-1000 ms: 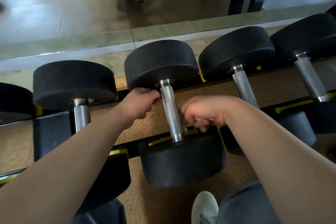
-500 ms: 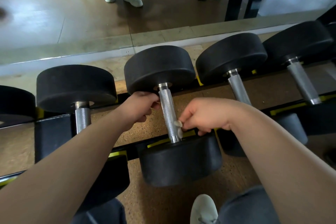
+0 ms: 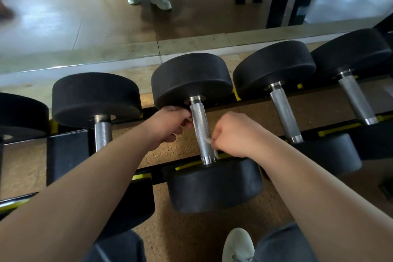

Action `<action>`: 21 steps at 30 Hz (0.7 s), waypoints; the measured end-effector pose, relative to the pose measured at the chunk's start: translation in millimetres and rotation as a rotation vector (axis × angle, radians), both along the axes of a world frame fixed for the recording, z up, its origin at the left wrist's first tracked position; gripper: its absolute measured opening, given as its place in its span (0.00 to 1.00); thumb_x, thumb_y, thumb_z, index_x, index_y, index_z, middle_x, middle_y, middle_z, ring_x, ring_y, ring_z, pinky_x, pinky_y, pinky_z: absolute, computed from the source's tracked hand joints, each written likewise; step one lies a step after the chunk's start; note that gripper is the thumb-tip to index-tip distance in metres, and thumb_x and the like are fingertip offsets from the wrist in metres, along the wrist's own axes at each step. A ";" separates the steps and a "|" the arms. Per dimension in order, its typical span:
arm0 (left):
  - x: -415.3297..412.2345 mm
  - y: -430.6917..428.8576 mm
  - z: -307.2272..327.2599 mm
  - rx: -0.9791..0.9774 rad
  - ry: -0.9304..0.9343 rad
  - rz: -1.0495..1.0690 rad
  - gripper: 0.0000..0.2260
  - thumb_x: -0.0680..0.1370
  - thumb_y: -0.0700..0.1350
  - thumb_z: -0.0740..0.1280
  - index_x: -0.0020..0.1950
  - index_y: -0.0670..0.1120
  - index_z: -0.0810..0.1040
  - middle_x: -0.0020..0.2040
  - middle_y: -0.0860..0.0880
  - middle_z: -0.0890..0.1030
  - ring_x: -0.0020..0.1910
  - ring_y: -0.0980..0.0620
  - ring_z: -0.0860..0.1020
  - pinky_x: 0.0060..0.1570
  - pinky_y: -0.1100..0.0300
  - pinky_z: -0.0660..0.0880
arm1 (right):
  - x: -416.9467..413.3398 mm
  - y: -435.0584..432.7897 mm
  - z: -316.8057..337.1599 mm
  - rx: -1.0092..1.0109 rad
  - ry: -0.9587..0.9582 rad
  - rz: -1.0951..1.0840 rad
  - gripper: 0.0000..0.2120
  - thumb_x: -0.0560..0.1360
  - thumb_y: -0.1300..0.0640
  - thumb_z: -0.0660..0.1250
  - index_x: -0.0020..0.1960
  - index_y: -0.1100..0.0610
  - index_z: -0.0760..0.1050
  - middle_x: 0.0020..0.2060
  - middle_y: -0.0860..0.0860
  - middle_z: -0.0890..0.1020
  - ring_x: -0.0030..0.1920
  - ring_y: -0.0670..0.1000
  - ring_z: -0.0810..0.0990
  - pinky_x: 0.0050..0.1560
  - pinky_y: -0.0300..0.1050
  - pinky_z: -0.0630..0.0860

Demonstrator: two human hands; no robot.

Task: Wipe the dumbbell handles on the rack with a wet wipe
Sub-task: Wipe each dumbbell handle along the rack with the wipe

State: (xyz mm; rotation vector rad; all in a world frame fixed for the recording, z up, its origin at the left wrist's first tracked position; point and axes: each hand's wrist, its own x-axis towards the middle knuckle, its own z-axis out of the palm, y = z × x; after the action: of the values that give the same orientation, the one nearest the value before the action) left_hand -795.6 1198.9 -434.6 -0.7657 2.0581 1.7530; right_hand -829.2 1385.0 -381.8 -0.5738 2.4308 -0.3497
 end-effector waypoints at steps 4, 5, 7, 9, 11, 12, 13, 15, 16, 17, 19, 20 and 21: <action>0.5 1.2 0.7 0.065 0.010 0.012 0.08 0.83 0.45 0.63 0.58 0.48 0.80 0.40 0.49 0.77 0.28 0.57 0.64 0.24 0.64 0.59 | -6.2 -1.5 -1.2 -0.204 0.033 -0.122 0.04 0.75 0.55 0.76 0.49 0.48 0.84 0.42 0.44 0.84 0.44 0.42 0.82 0.47 0.42 0.79; 0.7 1.7 1.1 0.095 0.016 0.013 0.08 0.84 0.45 0.62 0.58 0.48 0.80 0.40 0.49 0.76 0.27 0.58 0.63 0.24 0.65 0.58 | -9.2 -2.2 -3.2 -0.299 0.052 -0.158 0.05 0.75 0.55 0.75 0.49 0.46 0.82 0.42 0.43 0.85 0.45 0.41 0.82 0.48 0.41 0.78; 2.0 2.7 2.6 0.133 0.023 0.008 0.08 0.84 0.44 0.62 0.57 0.47 0.80 0.39 0.48 0.75 0.26 0.58 0.62 0.23 0.65 0.56 | -15.9 -3.0 -5.8 -0.419 0.084 -0.158 0.06 0.76 0.54 0.76 0.48 0.45 0.82 0.43 0.42 0.85 0.46 0.39 0.82 0.49 0.39 0.78; 3.1 3.8 3.9 0.138 0.027 0.002 0.08 0.83 0.41 0.62 0.54 0.46 0.80 0.38 0.48 0.74 0.26 0.58 0.61 0.23 0.65 0.56 | -17.3 -1.4 -4.9 -0.403 0.065 -0.075 0.05 0.75 0.54 0.77 0.46 0.46 0.82 0.41 0.42 0.84 0.42 0.39 0.81 0.45 0.38 0.76; 3.5 5.0 3.4 0.129 0.033 0.004 0.08 0.82 0.39 0.61 0.52 0.46 0.80 0.38 0.48 0.74 0.26 0.57 0.61 0.22 0.65 0.56 | -14.4 2.5 -2.5 -0.264 -0.020 0.076 0.05 0.73 0.52 0.78 0.43 0.46 0.82 0.39 0.43 0.83 0.37 0.39 0.80 0.39 0.37 0.74; 3.3 5.4 3.0 0.123 0.034 0.007 0.08 0.82 0.38 0.61 0.52 0.46 0.79 0.38 0.47 0.74 0.26 0.57 0.61 0.22 0.65 0.56 | -11.6 4.5 -1.5 -0.181 -0.073 0.161 0.06 0.73 0.52 0.78 0.42 0.46 0.82 0.39 0.43 0.83 0.35 0.39 0.80 0.36 0.37 0.73; 3.3 5.4 3.0 0.117 0.031 0.011 0.08 0.82 0.38 0.61 0.52 0.46 0.79 0.38 0.47 0.75 0.26 0.57 0.62 0.21 0.66 0.56 | -8.9 6.0 -0.9 -0.121 -0.106 0.224 0.06 0.73 0.51 0.79 0.43 0.46 0.82 0.39 0.42 0.82 0.36 0.40 0.80 0.36 0.37 0.73; 3.2 5.1 3.2 0.113 0.021 0.014 0.08 0.82 0.38 0.61 0.54 0.45 0.79 0.38 0.48 0.75 0.26 0.57 0.61 0.21 0.66 0.56 | -6.3 5.1 -3.8 -0.146 -0.064 0.226 0.05 0.73 0.50 0.78 0.44 0.46 0.82 0.38 0.41 0.82 0.38 0.39 0.80 0.38 0.36 0.71; 3.2 4.8 3.2 0.114 0.019 0.008 0.08 0.82 0.38 0.61 0.55 0.45 0.79 0.38 0.48 0.75 0.26 0.57 0.61 0.21 0.66 0.56 | -6.2 2.8 -6.4 -0.222 -0.006 0.166 0.04 0.74 0.50 0.77 0.44 0.45 0.82 0.38 0.41 0.82 0.39 0.39 0.80 0.39 0.35 0.71; 3.0 4.3 3.4 0.115 0.018 0.001 0.09 0.82 0.38 0.61 0.56 0.44 0.80 0.38 0.48 0.75 0.26 0.57 0.61 0.22 0.66 0.56 | -6.6 -0.3 -9.5 -0.313 0.054 0.083 0.03 0.75 0.50 0.76 0.46 0.45 0.82 0.39 0.42 0.83 0.40 0.38 0.81 0.40 0.35 0.72; 3.2 4.2 3.9 0.119 0.014 -0.003 0.09 0.83 0.38 0.60 0.57 0.45 0.80 0.40 0.47 0.75 0.25 0.58 0.62 0.22 0.66 0.57 | -7.3 -5.2 -13.7 -0.449 0.146 -0.040 0.04 0.76 0.51 0.75 0.50 0.45 0.83 0.43 0.42 0.83 0.43 0.38 0.81 0.43 0.34 0.74; 4.5 3.9 4.1 0.123 0.009 0.005 0.10 0.83 0.38 0.59 0.56 0.45 0.80 0.40 0.46 0.75 0.25 0.58 0.62 0.22 0.66 0.58 | -7.2 -6.0 -14.1 -0.459 0.157 -0.052 0.04 0.76 0.51 0.75 0.51 0.45 0.83 0.44 0.42 0.84 0.45 0.39 0.81 0.45 0.34 0.75; 5.6 3.7 4.5 0.123 0.003 0.016 0.11 0.84 0.37 0.58 0.55 0.45 0.79 0.40 0.46 0.76 0.26 0.58 0.63 0.22 0.66 0.58 | -7.1 -4.8 -12.8 -0.433 0.142 -0.029 0.05 0.76 0.51 0.75 0.52 0.46 0.84 0.45 0.42 0.84 0.45 0.39 0.81 0.47 0.35 0.76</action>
State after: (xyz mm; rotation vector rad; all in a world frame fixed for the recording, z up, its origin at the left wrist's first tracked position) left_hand -790.0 1202.6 -430.1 -0.7439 1.9301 1.8709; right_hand -836.4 1380.2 -394.6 -0.7684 2.5105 -0.8876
